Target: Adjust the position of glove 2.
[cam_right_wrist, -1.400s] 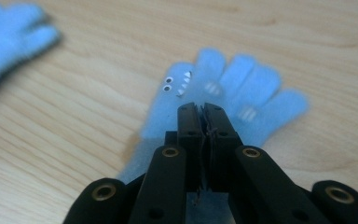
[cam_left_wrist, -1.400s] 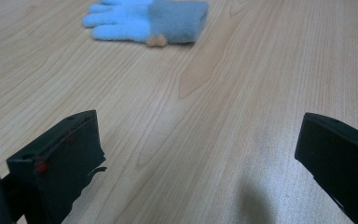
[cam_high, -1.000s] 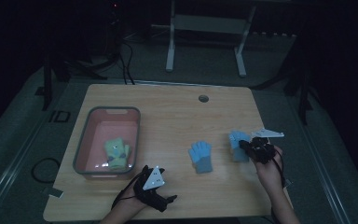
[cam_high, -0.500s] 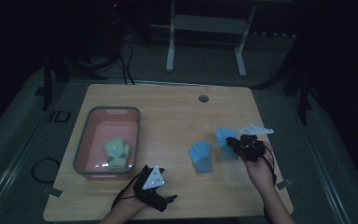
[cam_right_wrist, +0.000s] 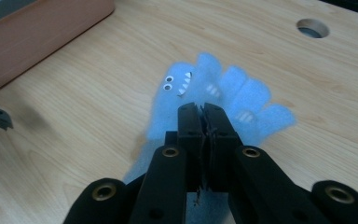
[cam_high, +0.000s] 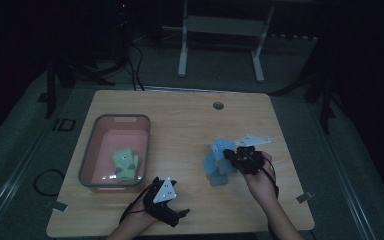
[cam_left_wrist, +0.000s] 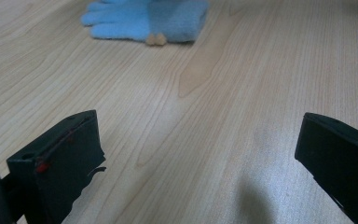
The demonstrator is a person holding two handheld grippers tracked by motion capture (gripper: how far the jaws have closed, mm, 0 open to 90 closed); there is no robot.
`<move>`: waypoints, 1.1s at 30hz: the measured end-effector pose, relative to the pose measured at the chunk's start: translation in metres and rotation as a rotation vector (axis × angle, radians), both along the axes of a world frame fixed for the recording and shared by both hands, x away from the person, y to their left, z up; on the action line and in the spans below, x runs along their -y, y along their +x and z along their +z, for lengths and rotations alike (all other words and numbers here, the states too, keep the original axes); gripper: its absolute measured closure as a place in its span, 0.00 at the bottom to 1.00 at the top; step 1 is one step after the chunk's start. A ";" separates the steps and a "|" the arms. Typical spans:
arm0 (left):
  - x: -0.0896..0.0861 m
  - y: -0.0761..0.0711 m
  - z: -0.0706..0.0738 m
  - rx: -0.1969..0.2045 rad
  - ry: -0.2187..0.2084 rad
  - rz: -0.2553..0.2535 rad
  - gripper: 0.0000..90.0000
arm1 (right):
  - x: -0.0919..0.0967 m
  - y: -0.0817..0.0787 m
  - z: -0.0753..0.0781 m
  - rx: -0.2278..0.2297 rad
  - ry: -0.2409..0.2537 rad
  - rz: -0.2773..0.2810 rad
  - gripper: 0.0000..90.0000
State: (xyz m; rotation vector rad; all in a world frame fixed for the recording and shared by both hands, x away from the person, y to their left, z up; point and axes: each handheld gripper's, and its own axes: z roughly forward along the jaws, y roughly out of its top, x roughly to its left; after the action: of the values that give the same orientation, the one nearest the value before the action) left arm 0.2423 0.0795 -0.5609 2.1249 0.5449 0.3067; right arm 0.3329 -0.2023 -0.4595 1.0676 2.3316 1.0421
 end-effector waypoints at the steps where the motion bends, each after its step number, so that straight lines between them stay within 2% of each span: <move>1: 0.000 0.000 0.000 0.001 0.000 -0.001 0.01 | -0.002 0.000 -0.001 -0.001 -0.006 0.004 0.96; 9: 0.000 0.000 0.000 0.005 0.000 -0.002 0.01 | -0.016 -0.003 -0.012 -0.020 -0.019 0.027 0.96; 11: 0.000 0.000 0.000 0.010 0.001 -0.002 0.01 | -0.020 -0.004 -0.021 -0.041 -0.033 0.037 0.96; 20: 0.000 0.000 0.000 0.007 0.000 -0.004 0.01 | -0.020 0.000 -0.043 -0.089 -0.067 0.042 0.96; 25: 0.000 0.000 0.000 0.011 0.002 -0.008 0.01 | -0.022 0.003 -0.053 -0.122 -0.069 0.037 0.96; 28: 0.001 -0.001 0.000 0.024 0.009 -0.007 0.01 | -0.023 0.005 -0.060 -0.127 -0.087 0.037 0.96; 33: 0.001 -0.001 0.000 0.011 0.002 -0.012 0.01 | -0.024 0.007 -0.068 -0.140 -0.090 0.032 0.95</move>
State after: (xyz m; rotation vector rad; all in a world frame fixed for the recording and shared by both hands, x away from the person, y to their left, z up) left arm 0.2414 0.0789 -0.5605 2.1267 0.5252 0.3123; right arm 0.3402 -0.1786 -0.5276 1.1047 2.4881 0.8895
